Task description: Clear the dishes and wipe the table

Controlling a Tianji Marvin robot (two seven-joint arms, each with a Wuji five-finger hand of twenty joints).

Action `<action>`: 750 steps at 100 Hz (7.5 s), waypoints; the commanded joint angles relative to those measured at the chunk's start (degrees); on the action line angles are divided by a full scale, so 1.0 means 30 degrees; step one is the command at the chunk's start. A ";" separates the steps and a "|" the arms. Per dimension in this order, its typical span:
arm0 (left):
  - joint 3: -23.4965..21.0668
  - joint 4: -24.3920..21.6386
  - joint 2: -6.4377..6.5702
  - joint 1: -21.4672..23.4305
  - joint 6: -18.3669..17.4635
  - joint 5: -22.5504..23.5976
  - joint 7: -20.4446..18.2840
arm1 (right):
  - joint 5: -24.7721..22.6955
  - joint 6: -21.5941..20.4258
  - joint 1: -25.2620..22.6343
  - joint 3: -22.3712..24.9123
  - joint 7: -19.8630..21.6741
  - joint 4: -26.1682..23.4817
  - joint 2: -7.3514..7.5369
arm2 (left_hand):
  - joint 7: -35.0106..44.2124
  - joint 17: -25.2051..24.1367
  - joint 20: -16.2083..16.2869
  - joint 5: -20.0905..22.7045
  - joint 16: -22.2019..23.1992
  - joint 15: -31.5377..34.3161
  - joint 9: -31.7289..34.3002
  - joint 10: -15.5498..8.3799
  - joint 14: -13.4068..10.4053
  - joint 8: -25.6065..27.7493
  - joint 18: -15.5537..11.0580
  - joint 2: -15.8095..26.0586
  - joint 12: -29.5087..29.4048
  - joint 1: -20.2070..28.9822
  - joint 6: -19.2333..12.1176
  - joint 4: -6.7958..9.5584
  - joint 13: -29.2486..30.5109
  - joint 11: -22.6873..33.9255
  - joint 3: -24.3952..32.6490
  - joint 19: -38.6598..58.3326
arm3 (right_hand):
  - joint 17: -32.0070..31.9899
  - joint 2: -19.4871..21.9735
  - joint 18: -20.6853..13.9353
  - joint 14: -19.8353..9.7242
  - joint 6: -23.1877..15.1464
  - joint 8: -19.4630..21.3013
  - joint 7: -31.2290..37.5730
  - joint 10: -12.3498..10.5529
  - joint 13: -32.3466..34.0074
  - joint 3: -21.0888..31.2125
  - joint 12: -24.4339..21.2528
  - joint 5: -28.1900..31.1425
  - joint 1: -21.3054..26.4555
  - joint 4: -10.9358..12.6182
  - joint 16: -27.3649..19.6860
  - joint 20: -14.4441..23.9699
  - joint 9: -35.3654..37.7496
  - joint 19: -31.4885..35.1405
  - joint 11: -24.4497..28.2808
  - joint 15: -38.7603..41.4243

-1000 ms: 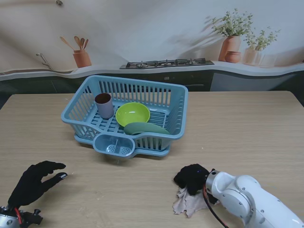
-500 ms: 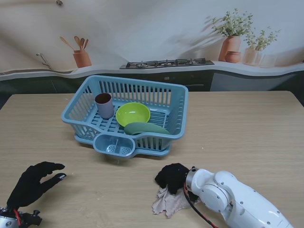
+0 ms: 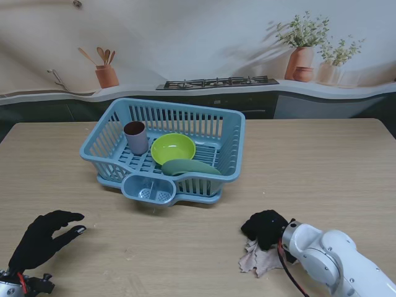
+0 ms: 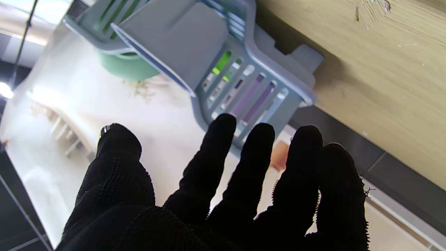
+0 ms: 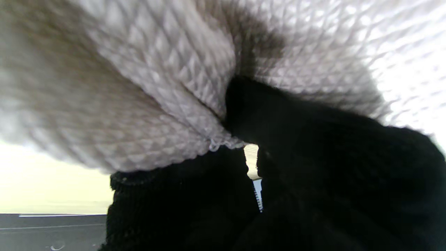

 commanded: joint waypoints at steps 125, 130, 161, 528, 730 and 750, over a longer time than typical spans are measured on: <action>-0.0046 -0.0075 -0.0162 0.0194 0.0000 0.0015 0.0056 | 1.1003 0.2570 0.2611 -0.6295 0.0426 0.0250 -0.0239 | -0.0258 -0.0264 -0.0223 0.0056 -0.0051 0.0169 -0.0250 0.0177 0.0553 0.0125 0.0071 0.0434 -0.0372 -0.0443 -0.0015 0.0400 -0.0023 0.0005 -0.0532 0.0054 | -0.8881 0.3975 -0.3649 -0.2085 0.1486 0.0236 -1.2876 -0.1945 -0.8367 -0.3649 -0.1978 -0.5794 -0.4878 0.2509 -0.1324 -0.4408 -0.9236 -0.8461 -0.8724 -1.2964; -0.0036 -0.0082 -0.0149 0.0188 0.0038 -0.0007 -0.0001 | 1.1199 0.2430 0.2582 -0.6113 0.0974 0.0104 -0.0128 | -0.0271 -0.0268 -0.0225 0.0028 -0.0051 0.0169 -0.0269 0.0197 0.0560 0.0120 0.0078 0.0431 -0.0377 -0.0433 -0.0031 0.0401 -0.0024 -0.0007 -0.0528 0.0051 | -1.0244 0.4041 -0.3446 -0.2203 0.0941 -0.0014 -1.3786 -0.2111 -1.0077 -0.4266 -0.2305 -0.7140 -0.5700 0.2300 -0.1666 -0.4337 -1.0688 -0.8987 -0.9516 -1.3875; 0.0071 -0.0184 -0.0033 0.0080 0.0414 -0.0204 -0.0481 | 1.1504 0.1434 0.2323 -0.5219 0.1869 -0.0174 0.0087 | -0.0275 -0.0284 -0.0231 0.0028 -0.0057 0.0155 -0.0254 0.0183 0.0572 0.0116 0.0080 0.0408 -0.0379 -0.0443 -0.0028 0.0397 -0.0044 -0.0010 -0.0533 0.0048 | -1.3182 0.3904 -0.3751 -0.2657 -0.1332 -0.1359 -1.6577 -0.2690 -1.4230 -0.6431 -0.3084 -1.1799 -0.7610 0.1796 -0.2582 -0.3199 -1.4255 -1.0945 -1.1133 -1.5745; 0.0925 -0.3687 0.1134 0.1941 0.3994 0.0929 -0.5364 | 0.5372 -0.1152 -0.0520 0.3271 -0.3393 0.2122 -0.0632 | -0.0685 -0.1833 -0.2419 -0.1079 -0.1523 -0.2346 -0.2494 -0.1379 -0.1652 0.0348 -0.2260 -0.2754 -0.0883 -0.1657 -0.0778 -0.0148 -0.2145 -0.1224 0.6763 -0.1605 | -0.8934 0.4162 -0.3672 -0.1356 0.2465 0.3214 -0.7863 -0.1846 -0.9043 -0.4132 0.1762 -0.5305 -0.5370 0.2414 0.3401 0.1584 -0.7893 -0.2699 -0.0791 -0.3052; 0.8686 -0.4293 0.2640 -0.3503 1.0734 0.0757 -1.1123 | 0.5449 -0.0672 -0.0339 0.3838 -0.4870 0.2589 -0.0908 | 0.3160 -0.4043 -0.3786 -0.6372 -0.2393 -0.3893 -0.6343 -0.3720 -0.4760 0.0631 -0.5048 -0.5814 -0.0797 -0.2849 -0.2478 -0.0829 -0.5065 -0.1120 1.3195 -0.2790 | -0.9867 0.4045 -0.2776 -0.1381 0.2770 0.2239 -0.9468 -0.1830 -0.9521 -0.4347 0.0374 -0.5366 -0.5245 0.2412 0.1934 -0.0228 -0.8311 -0.5909 -0.2828 -0.6179; 0.9429 -0.4203 0.2726 -0.4169 1.1136 0.0600 -1.1442 | 0.5393 -0.0640 -0.0317 0.3796 -0.4856 0.2632 -0.0898 | 0.4551 -0.4382 -0.4021 -0.7458 -0.2538 -0.4232 -0.6758 -0.4152 -0.5286 0.0283 -0.5075 -0.5868 -0.0826 -0.2944 -0.2757 -0.0849 -0.5360 -0.1182 1.3156 -0.3153 | -0.9866 0.4034 -0.2754 -0.1391 0.2769 0.2238 -0.9460 -0.1832 -0.9526 -0.4342 0.0365 -0.5351 -0.5238 0.2412 0.1939 -0.0217 -0.8324 -0.5881 -0.2828 -0.6167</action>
